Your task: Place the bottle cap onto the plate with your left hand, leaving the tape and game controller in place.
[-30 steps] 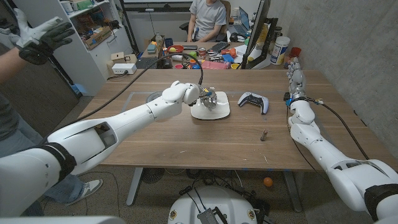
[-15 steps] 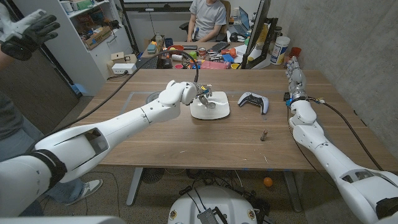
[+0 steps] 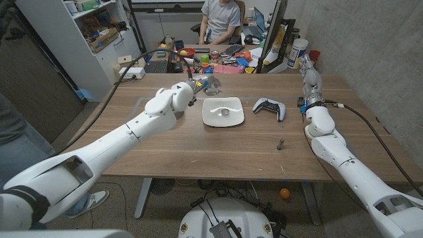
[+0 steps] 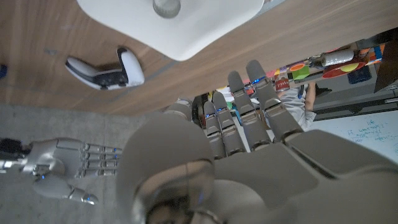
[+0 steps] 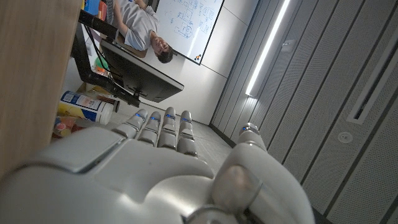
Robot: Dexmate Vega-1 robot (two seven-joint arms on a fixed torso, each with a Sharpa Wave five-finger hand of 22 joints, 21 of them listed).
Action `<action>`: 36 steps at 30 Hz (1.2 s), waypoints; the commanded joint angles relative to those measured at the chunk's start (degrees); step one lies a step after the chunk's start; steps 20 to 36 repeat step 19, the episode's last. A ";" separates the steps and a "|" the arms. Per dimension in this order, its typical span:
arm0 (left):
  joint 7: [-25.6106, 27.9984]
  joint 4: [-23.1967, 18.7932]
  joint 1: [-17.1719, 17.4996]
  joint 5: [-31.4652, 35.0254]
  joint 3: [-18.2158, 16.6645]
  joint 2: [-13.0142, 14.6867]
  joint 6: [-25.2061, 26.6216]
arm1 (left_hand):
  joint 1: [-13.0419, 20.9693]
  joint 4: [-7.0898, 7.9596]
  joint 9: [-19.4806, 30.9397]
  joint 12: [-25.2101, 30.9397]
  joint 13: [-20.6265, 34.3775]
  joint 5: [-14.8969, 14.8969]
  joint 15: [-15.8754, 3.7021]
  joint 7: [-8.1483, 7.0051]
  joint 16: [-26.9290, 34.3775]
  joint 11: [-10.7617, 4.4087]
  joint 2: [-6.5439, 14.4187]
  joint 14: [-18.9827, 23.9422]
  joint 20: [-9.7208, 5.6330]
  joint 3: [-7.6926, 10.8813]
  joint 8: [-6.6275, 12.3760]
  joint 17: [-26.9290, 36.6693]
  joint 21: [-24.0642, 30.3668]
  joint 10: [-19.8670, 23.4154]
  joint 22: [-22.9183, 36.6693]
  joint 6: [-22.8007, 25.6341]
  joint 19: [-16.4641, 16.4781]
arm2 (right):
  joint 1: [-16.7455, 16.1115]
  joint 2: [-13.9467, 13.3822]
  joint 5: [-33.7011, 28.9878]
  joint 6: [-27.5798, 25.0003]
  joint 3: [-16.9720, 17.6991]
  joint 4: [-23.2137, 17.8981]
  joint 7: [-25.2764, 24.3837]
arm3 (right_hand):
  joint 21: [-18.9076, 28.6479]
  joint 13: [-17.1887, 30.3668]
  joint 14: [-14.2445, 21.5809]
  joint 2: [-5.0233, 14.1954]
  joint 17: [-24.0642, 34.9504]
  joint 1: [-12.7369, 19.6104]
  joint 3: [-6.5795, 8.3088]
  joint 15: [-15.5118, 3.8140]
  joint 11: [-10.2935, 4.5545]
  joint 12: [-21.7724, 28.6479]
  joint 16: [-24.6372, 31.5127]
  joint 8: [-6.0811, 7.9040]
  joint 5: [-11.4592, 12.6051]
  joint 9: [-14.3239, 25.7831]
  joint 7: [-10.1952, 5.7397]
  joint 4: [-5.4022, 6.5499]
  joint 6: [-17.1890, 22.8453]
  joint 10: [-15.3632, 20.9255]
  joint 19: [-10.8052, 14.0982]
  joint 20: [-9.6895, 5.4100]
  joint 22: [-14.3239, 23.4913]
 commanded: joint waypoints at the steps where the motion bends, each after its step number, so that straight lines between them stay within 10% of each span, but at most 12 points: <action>1: 16.08 5.46 19.82 -43.40 -28.76 -3.68 -31.14 | -4.33 2.47 -0.59 0.68 0.06 -0.36 0.26 0.62 1.88 0.80 -1.41 2.92 -0.86 -1.98 0.49 1.00 2.14 3.18 0.83 3.00 2.53 | -3.45 0.54 -10.56 5.11 -1.23 -8.27 -3.06 | 0.27 0.18 0.04 0.27 0.11 -0.03 -0.17 -0.25 0.03 0.38 0.02 0.41 0.39 0.29 0.03 -0.20 0.78 0.65 0.64 -0.58 0.19; 8: 10.73 9.04 20.69 -51.68 -30.92 0.67 -36.93 | -13.65 3.88 -1.19 -6.01 -1.74 0.71 2.57 -0.18 -6.24 2.29 -3.40 -13.89 4.77 -6.70 -3.35 -2.26 -2.94 -5.95 -1.11 -2.92 -11.76 | -4.31 1.52 -13.95 3.13 -1.27 -11.64 -4.93 | 0.61 0.17 0.60 0.36 0.16 -0.34 -0.29 -0.65 -0.23 0.48 0.26 0.33 0.37 0.29 -0.03 -0.04 1.05 1.02 1.53 -0.61 0.19; 14: 11.08 8.91 22.55 -53.97 -31.84 2.60 -39.23 | -14.82 3.42 -1.21 -8.13 -2.71 0.87 3.39 -0.42 -9.50 2.71 -2.83 -18.89 8.83 -7.10 -3.93 -4.37 -5.88 -9.46 -1.88 -4.17 -17.44 | -4.31 1.79 -15.05 0.79 -2.11 -13.52 -4.56 | 0.62 0.17 0.81 0.44 0.17 -0.49 -0.34 -0.69 -0.09 0.52 0.32 0.30 0.38 0.29 -0.20 0.05 1.22 1.20 1.61 -0.65 0.18; 36: 14.02 6.88 25.20 -52.40 -33.13 5.11 -38.32 | -14.99 3.33 -1.17 -8.36 -2.99 0.88 2.93 -0.32 -9.33 2.91 -2.37 -17.73 8.81 -7.02 -3.77 -4.93 -6.30 -9.97 -1.96 -3.85 -18.02 | -2.13 3.43 -14.38 1.46 -3.59 -10.11 -3.02 | 0.62 0.17 0.84 0.52 0.19 -0.63 -0.38 -0.74 -0.16 0.51 0.32 0.22 0.38 0.29 -0.35 0.14 1.21 1.23 1.64 -0.61 0.18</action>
